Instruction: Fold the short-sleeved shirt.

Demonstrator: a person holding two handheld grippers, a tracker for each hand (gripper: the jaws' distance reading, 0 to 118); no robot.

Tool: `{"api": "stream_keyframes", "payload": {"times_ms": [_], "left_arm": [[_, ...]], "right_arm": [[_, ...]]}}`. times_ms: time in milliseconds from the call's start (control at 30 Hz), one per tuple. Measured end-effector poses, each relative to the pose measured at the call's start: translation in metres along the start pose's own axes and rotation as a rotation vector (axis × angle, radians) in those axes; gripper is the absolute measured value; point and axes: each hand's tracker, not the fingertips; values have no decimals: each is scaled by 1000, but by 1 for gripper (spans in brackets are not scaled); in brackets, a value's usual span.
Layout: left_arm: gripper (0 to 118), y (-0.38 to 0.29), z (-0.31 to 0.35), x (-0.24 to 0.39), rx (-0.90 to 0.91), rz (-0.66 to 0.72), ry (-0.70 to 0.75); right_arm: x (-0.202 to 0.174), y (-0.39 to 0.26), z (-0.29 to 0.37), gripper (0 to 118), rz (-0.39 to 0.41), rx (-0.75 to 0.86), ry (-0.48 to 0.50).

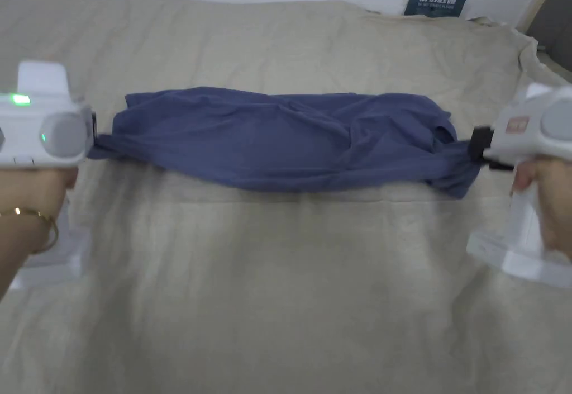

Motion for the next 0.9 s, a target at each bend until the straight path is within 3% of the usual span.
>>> {"api": "stream_keyframes", "payload": {"times_ms": [200, 400, 700, 900], "left_arm": [[0, -77, 52, -36, -94, 101, -71], [0, -132, 120, -85, -137, 206, -111], [0, -201, 200, -114, -117, 125, -151], [0, -238, 230, -129, -133, 127, -159]], "right_arm": [[31, -83, 16, 2, 9, -79, 22], [65, -148, 78, 2, 62, -101, 57], [116, -220, 163, 2, 20, -123, 103], [131, -258, 200, 2, 107, -133, 93]]}}
